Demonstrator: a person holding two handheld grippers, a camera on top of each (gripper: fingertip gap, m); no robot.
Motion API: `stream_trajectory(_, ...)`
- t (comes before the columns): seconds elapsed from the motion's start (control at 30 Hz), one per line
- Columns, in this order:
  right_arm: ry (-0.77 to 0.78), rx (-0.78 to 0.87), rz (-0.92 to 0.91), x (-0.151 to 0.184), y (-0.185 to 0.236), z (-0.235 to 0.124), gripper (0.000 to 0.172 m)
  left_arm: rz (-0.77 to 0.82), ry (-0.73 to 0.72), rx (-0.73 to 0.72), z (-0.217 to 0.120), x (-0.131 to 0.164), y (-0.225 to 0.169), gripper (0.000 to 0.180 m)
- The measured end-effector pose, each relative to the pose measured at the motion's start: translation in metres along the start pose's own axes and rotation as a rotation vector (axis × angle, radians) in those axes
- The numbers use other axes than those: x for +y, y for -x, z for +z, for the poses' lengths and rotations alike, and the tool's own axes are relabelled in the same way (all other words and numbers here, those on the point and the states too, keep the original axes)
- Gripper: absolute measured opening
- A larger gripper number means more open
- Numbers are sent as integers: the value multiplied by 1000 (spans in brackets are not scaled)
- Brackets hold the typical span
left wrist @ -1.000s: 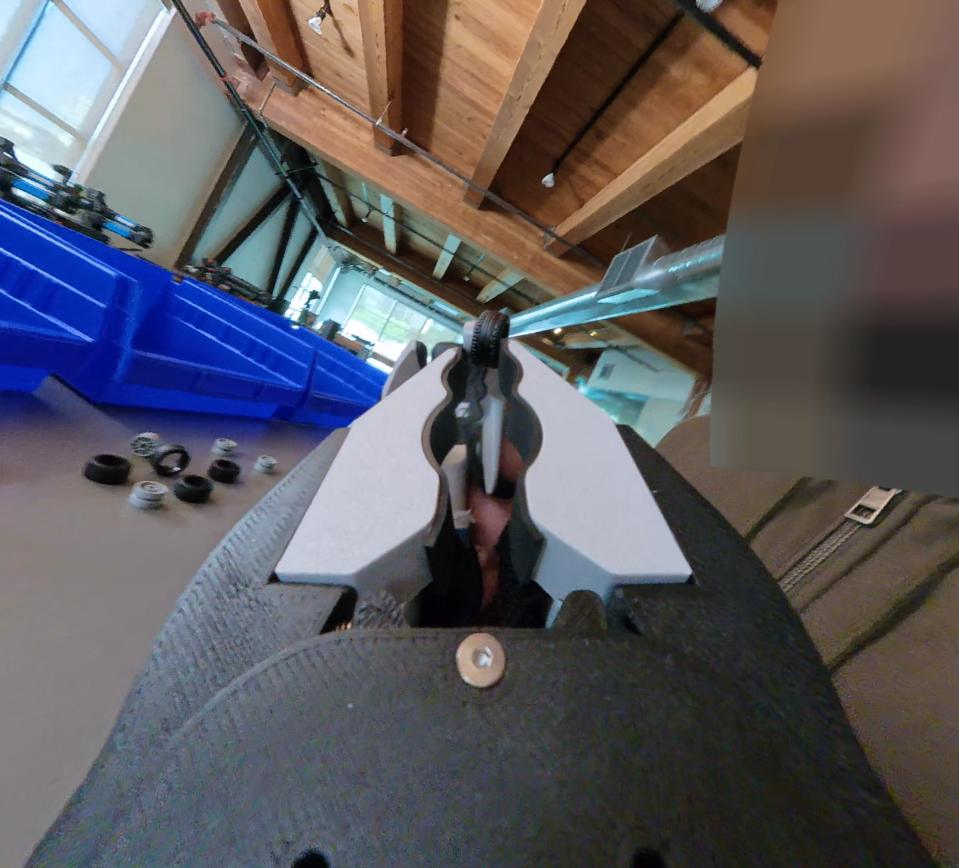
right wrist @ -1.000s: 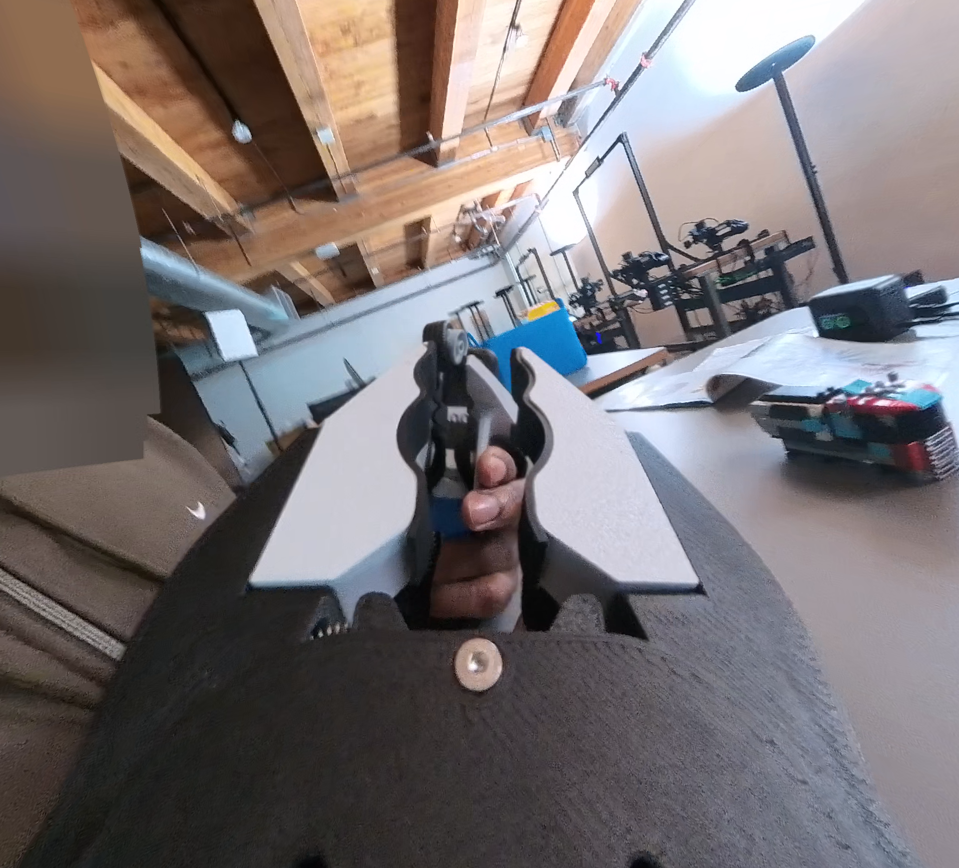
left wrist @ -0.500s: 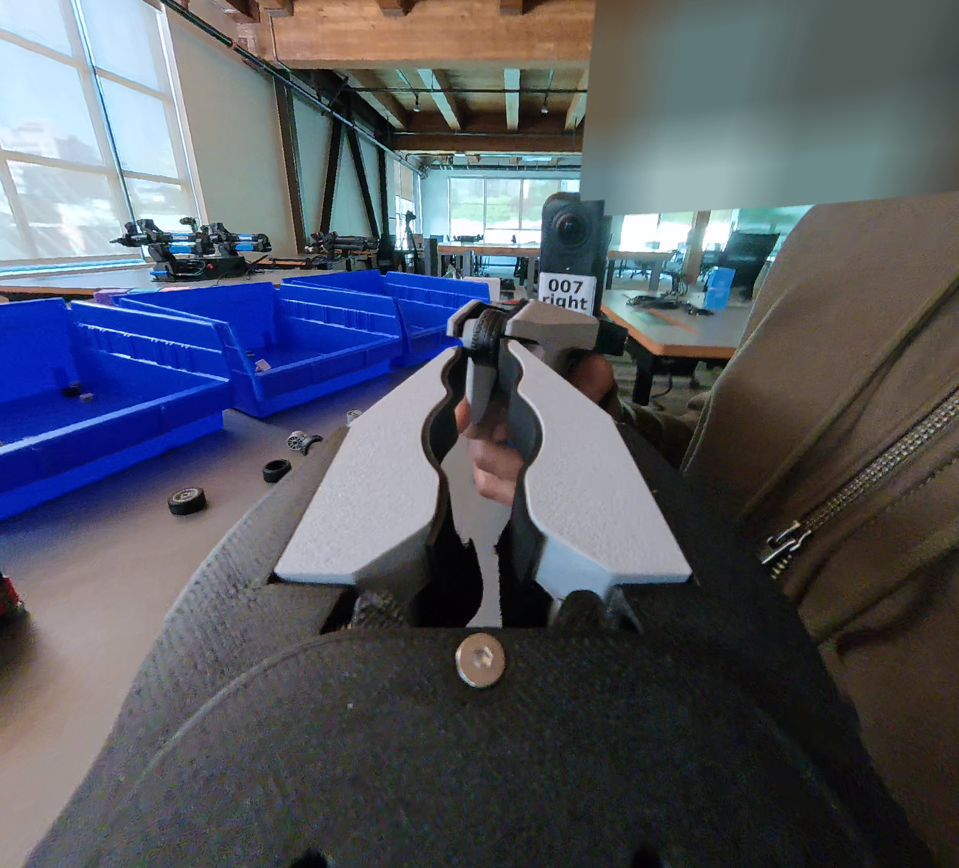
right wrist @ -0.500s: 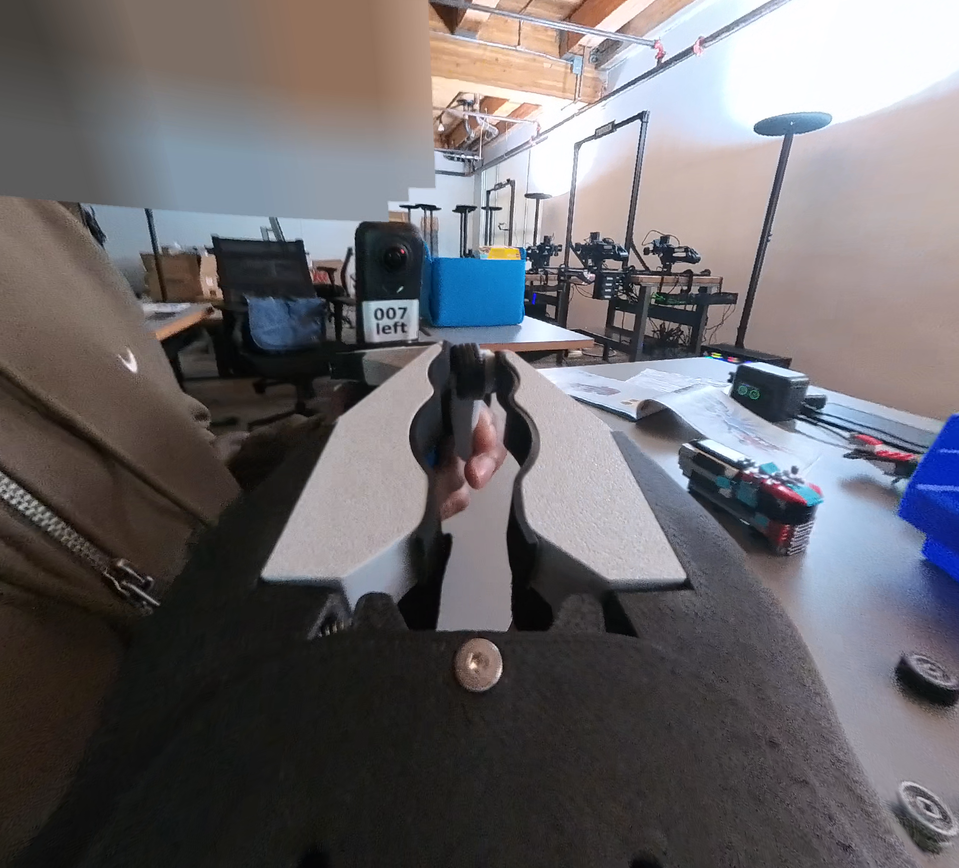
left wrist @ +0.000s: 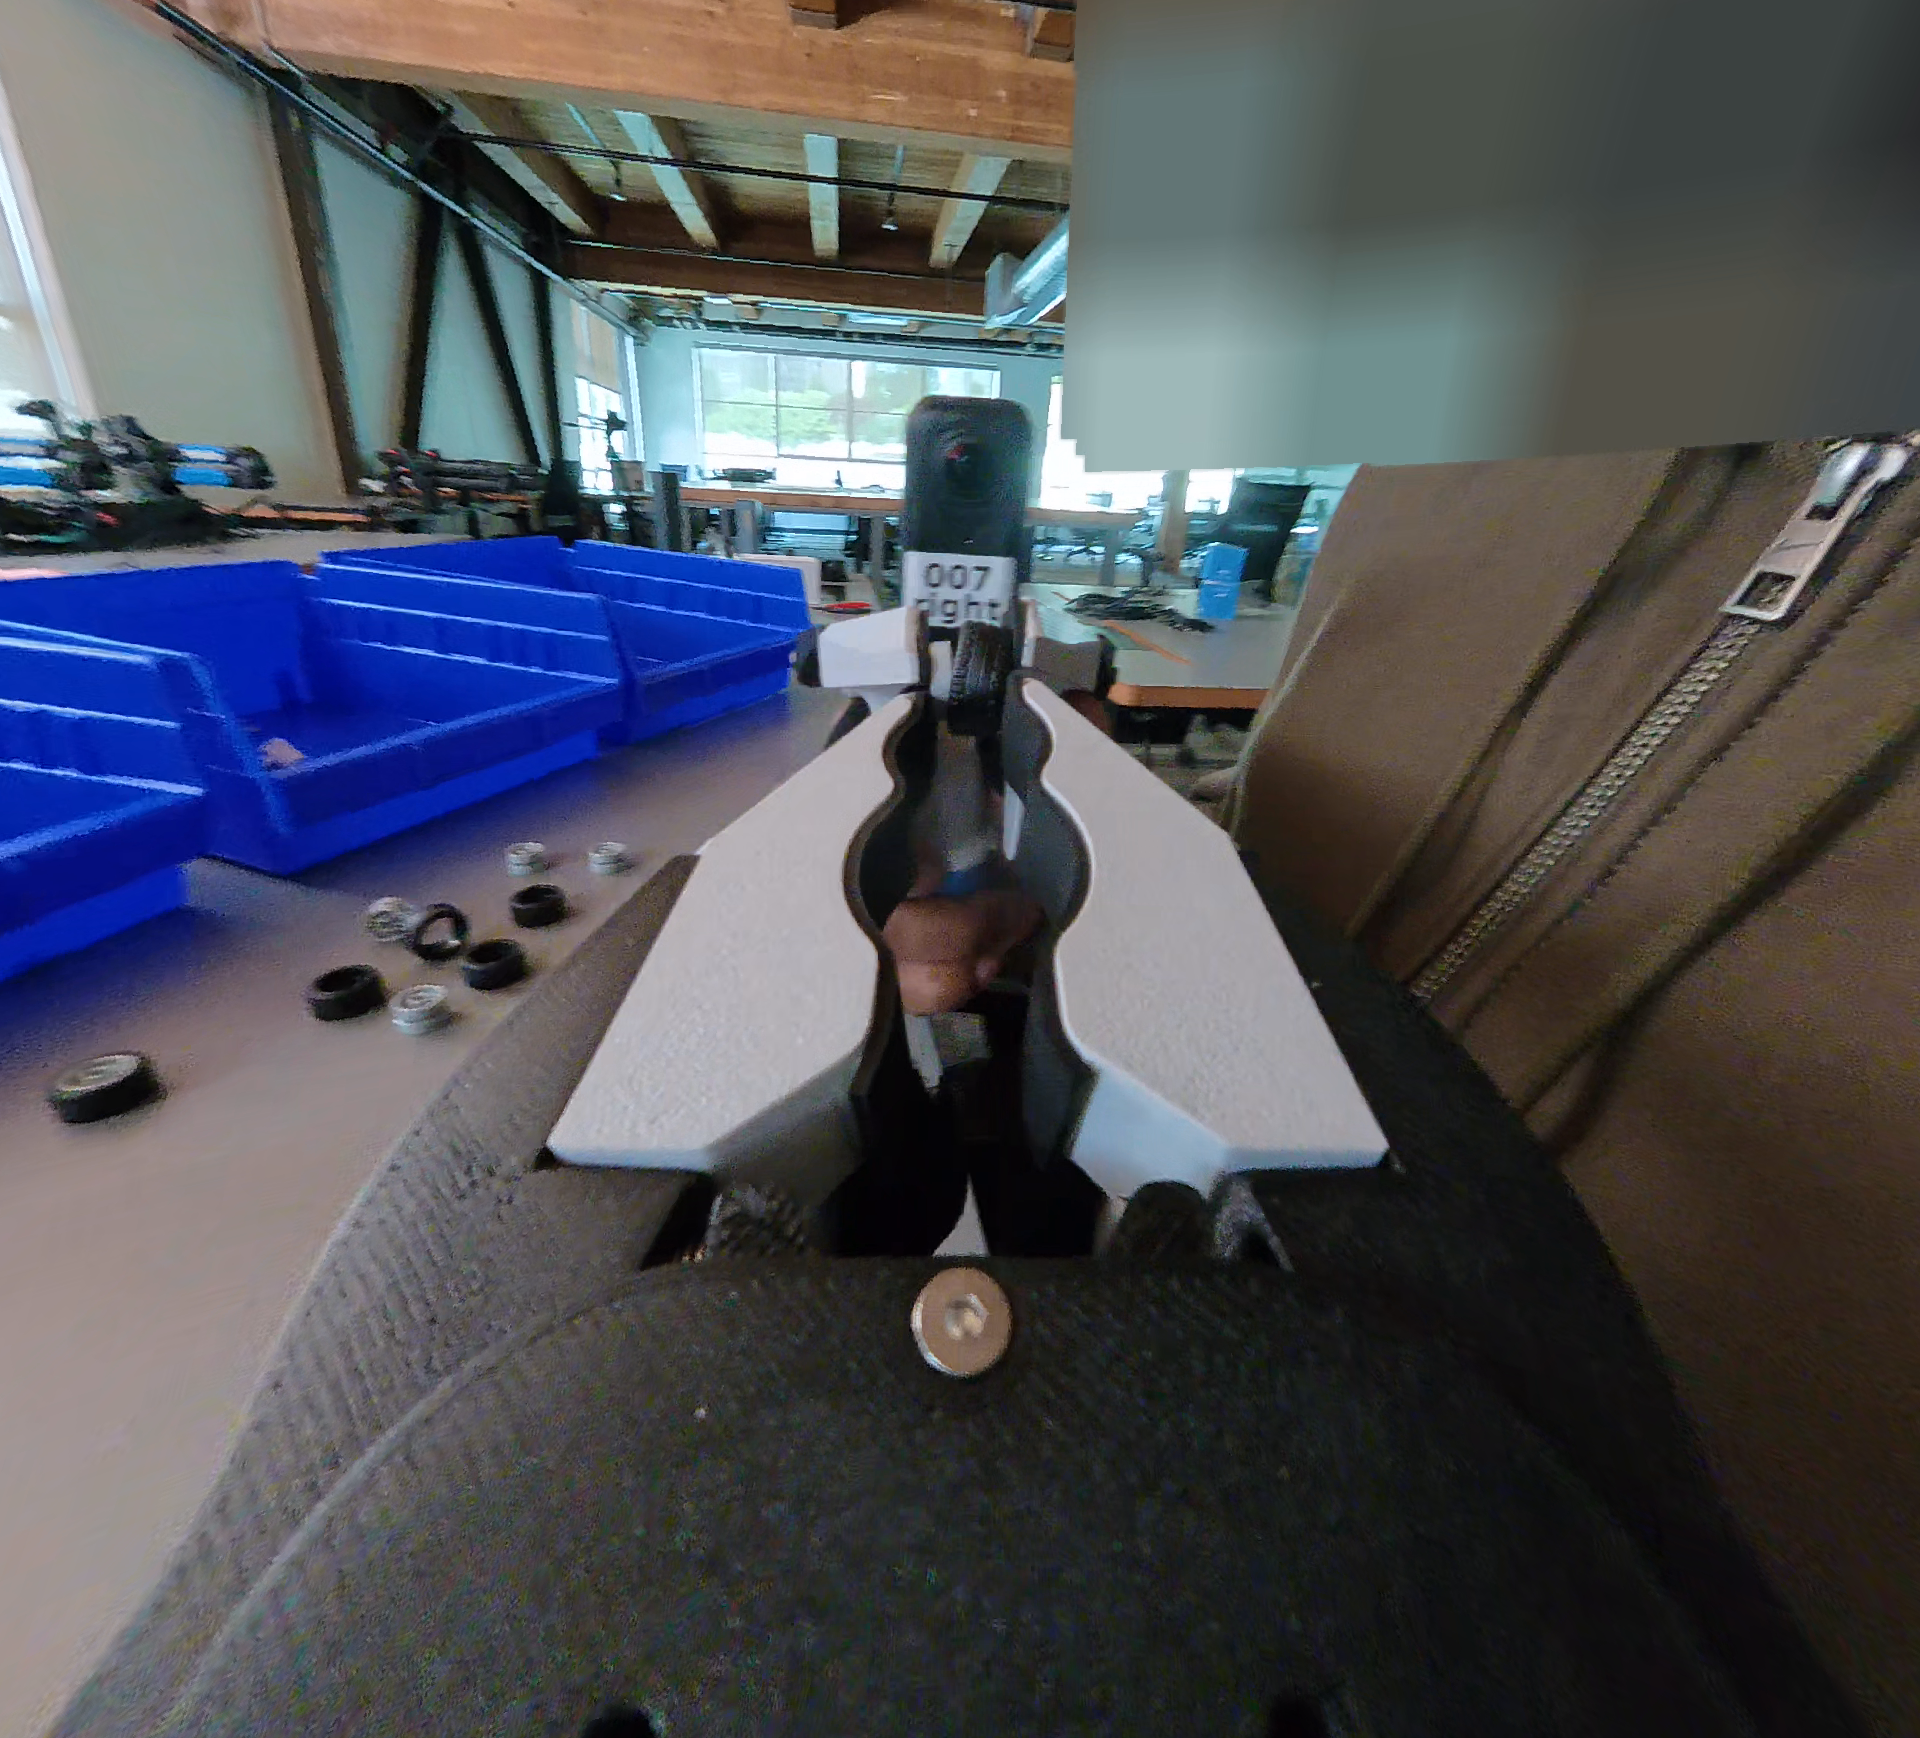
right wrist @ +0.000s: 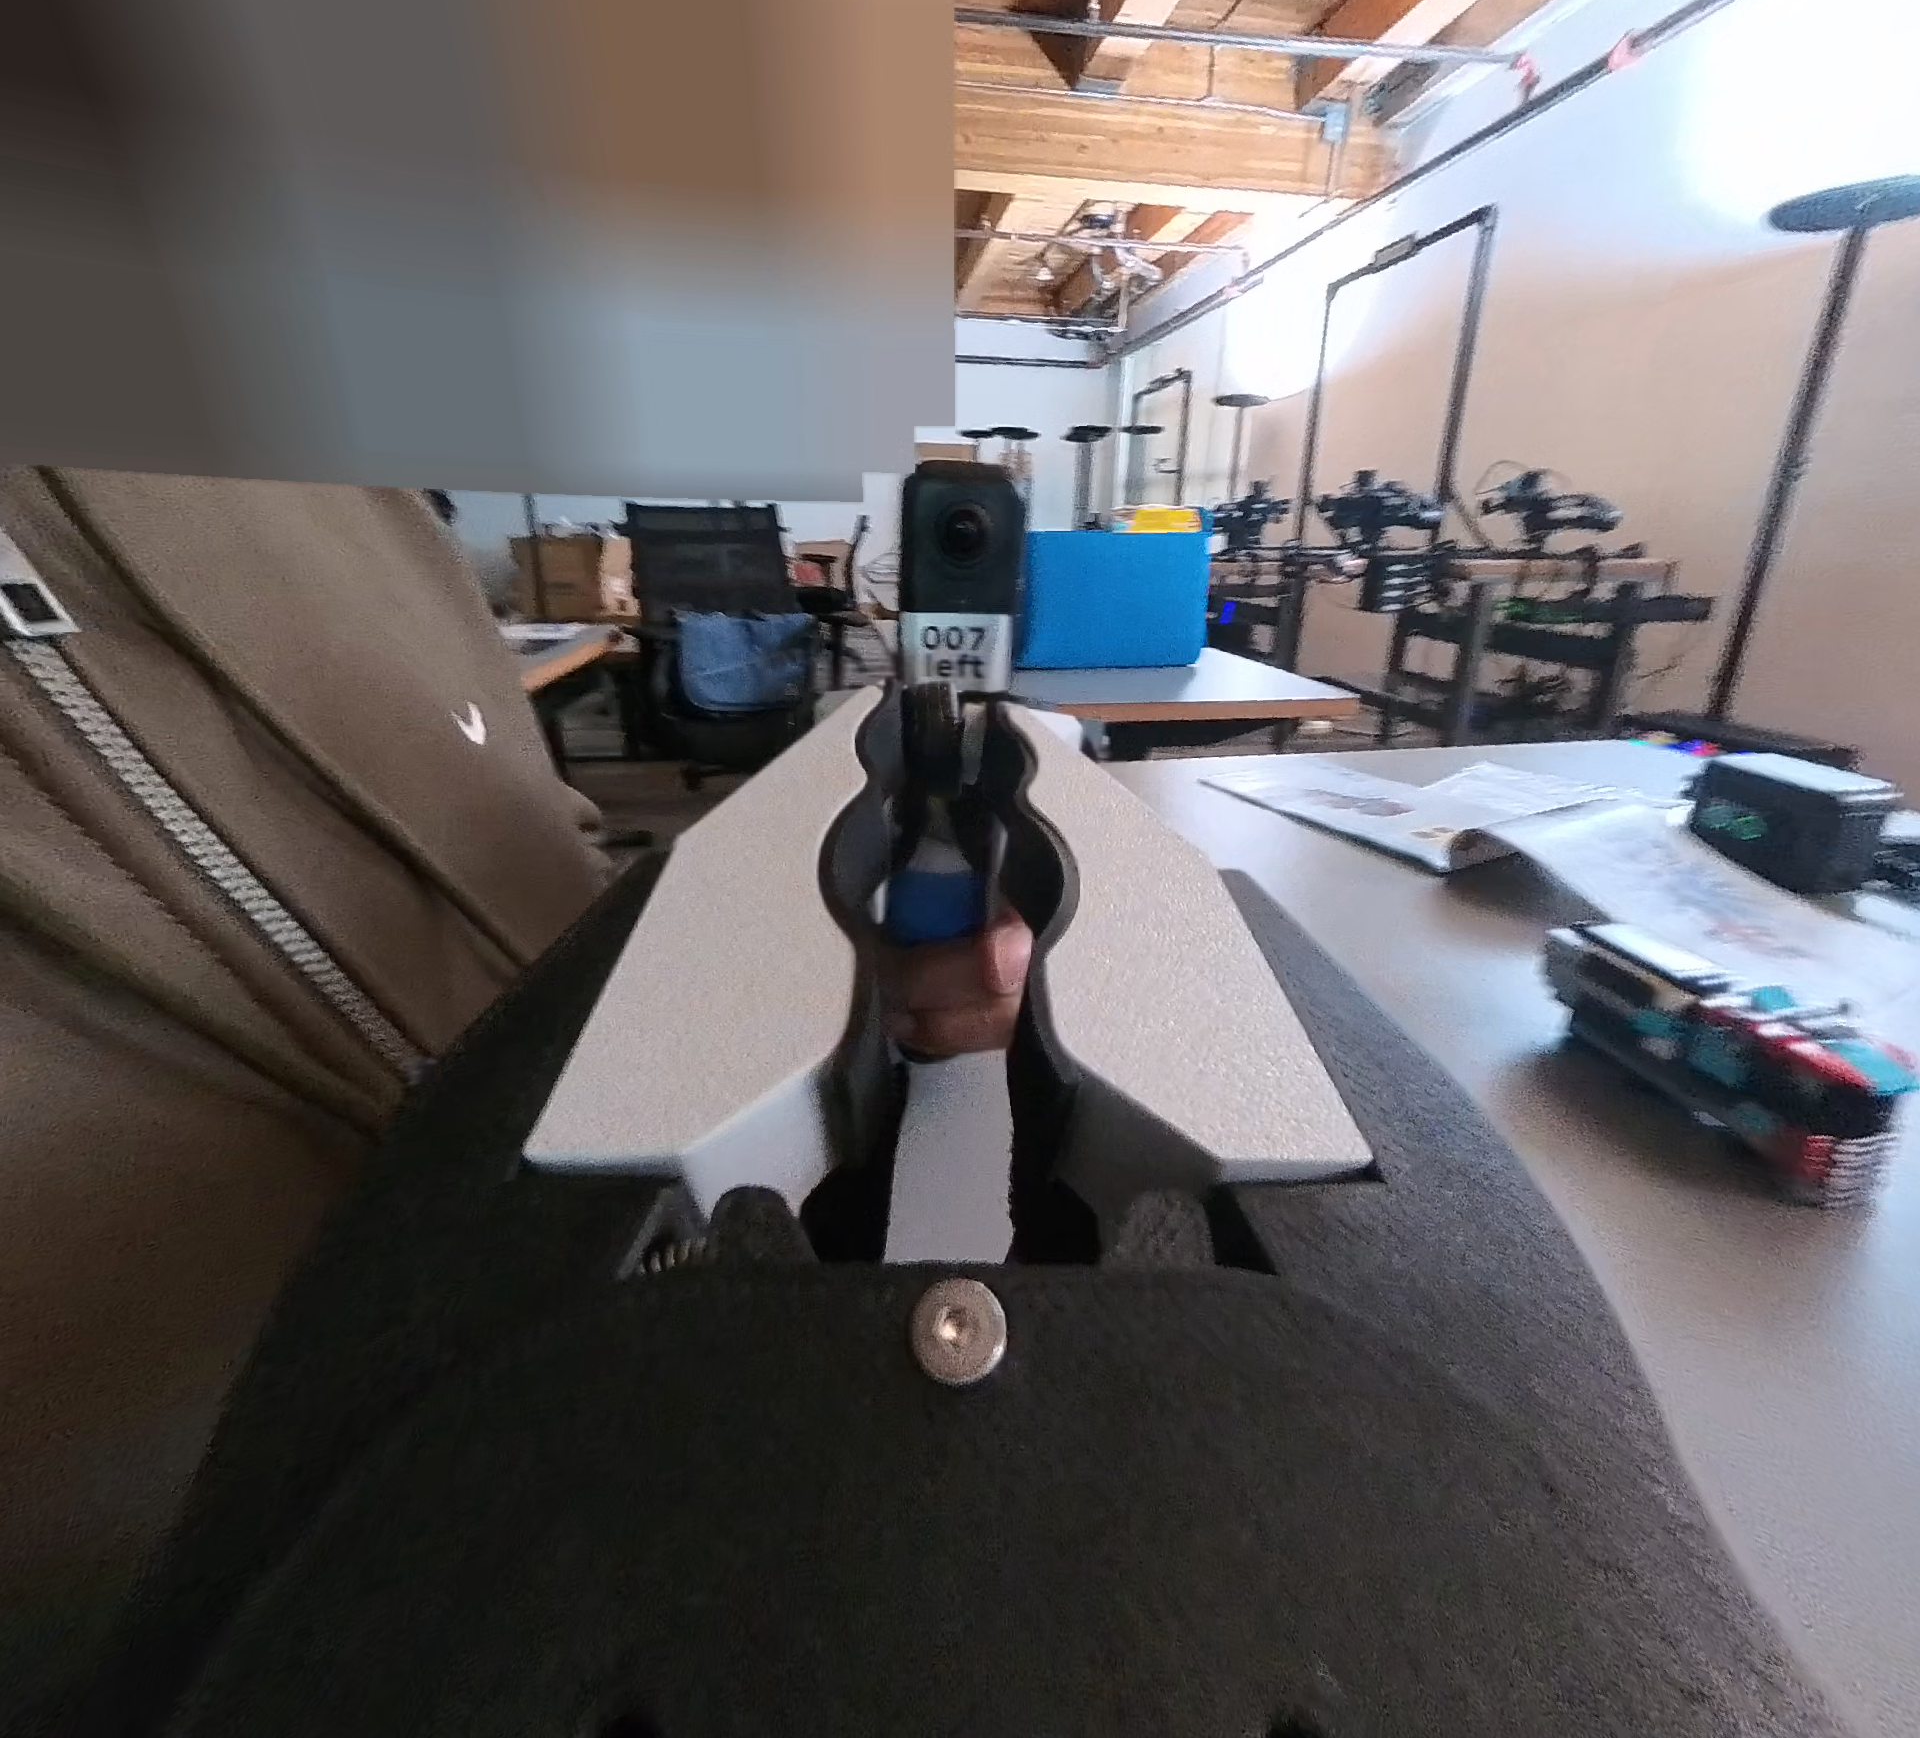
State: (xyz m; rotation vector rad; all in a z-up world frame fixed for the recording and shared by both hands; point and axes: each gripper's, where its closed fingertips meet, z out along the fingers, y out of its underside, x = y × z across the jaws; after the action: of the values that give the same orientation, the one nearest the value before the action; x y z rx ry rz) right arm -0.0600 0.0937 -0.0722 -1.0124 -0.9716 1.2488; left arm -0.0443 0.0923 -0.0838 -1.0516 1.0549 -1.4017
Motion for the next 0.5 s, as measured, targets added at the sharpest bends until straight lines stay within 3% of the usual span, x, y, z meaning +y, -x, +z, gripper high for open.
stream_trajectory(0.27,-38,-53,261,4,-10,-2,15,-276,-26,58,1,3,9,14)
stream_trajectory(0.4,28,136,250,19,-40,-4,16,-280,62,-129,-7,16,40,13)
stream_trajectory(0.5,115,301,154,28,-64,-15,23,-179,264,-344,-22,41,71,13)
